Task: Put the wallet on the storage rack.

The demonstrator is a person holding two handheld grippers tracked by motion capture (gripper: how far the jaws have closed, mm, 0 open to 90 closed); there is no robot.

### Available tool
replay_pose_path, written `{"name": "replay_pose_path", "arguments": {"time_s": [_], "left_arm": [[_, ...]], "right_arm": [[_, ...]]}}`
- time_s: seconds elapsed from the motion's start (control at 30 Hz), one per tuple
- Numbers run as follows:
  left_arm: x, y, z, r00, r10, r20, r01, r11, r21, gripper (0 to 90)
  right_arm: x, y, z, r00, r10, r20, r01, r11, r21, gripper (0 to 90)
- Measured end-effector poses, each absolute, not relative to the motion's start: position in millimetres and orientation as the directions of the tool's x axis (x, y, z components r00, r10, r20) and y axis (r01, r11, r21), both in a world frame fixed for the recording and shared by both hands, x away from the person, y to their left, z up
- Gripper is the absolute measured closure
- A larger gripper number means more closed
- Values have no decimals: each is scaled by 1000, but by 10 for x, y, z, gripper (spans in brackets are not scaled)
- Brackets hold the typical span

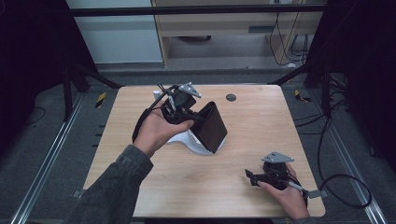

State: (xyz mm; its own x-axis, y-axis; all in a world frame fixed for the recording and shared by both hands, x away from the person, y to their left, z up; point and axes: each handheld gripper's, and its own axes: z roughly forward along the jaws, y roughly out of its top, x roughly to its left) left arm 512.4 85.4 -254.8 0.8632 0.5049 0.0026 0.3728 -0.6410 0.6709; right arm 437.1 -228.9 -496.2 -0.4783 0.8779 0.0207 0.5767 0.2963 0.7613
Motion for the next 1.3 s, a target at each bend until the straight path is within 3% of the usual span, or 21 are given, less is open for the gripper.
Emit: {"name": "replay_pose_path", "arguments": {"time_s": [0.3, 0.77, 1.3], "left_arm": [[5259, 852, -2510, 844, 536, 12, 391, -631, 670, 809], [5407, 874, -2602, 817, 574, 62, 406, -648, 644, 809], [5596, 748, -2896, 812, 581, 56, 431, -662, 613, 808]], "right_arm": [[4463, -2396, -5031, -415, 909, 44, 631, 252, 734, 62], [4467, -2397, -5063, -414, 910, 32, 648, 270, 712, 61], [4471, -2397, -5074, -419, 907, 29, 651, 278, 706, 61]]}}
